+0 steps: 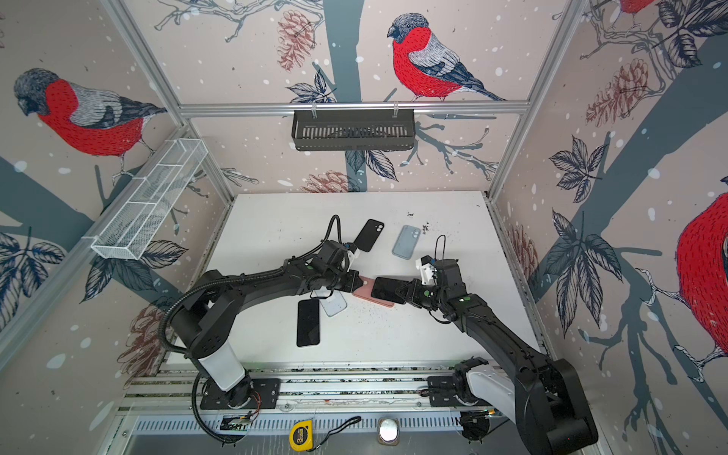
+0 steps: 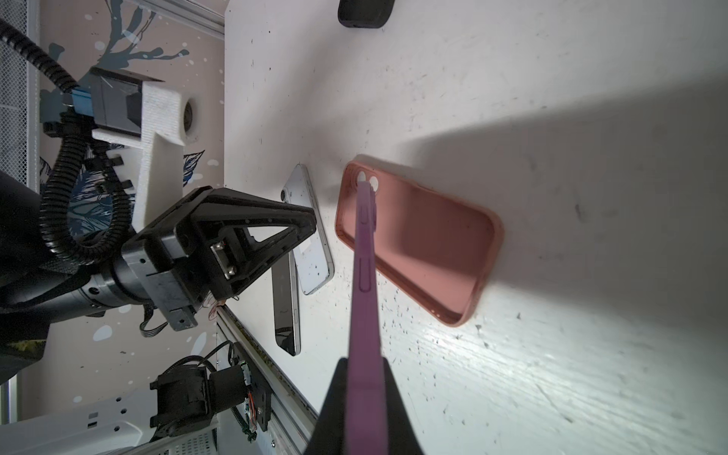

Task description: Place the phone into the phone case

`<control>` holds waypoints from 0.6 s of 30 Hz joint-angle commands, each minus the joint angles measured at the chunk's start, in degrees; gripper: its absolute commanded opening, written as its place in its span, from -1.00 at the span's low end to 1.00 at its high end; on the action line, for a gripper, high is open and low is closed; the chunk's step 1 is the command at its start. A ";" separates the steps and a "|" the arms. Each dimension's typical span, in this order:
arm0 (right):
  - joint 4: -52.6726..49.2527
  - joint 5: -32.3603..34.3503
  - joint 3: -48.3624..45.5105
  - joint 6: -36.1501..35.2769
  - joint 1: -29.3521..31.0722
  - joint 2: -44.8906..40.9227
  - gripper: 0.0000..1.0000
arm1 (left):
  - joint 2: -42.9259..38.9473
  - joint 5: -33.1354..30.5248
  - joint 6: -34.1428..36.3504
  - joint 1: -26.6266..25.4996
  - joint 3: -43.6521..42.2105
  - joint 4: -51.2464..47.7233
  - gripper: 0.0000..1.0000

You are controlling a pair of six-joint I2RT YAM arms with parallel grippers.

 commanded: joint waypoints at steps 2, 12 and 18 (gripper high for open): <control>5.44 -2.03 0.33 1.28 0.12 2.84 -0.98 | 1.56 1.39 0.40 0.91 1.03 1.11 -0.70; 9.95 -3.47 -1.16 3.88 0.63 5.80 -0.98 | 4.29 -3.23 2.39 3.61 0.72 -2.03 -0.53; 11.63 -4.62 -1.56 5.00 0.56 6.80 -0.98 | 6.51 0.03 2.48 4.84 0.89 -1.72 -0.45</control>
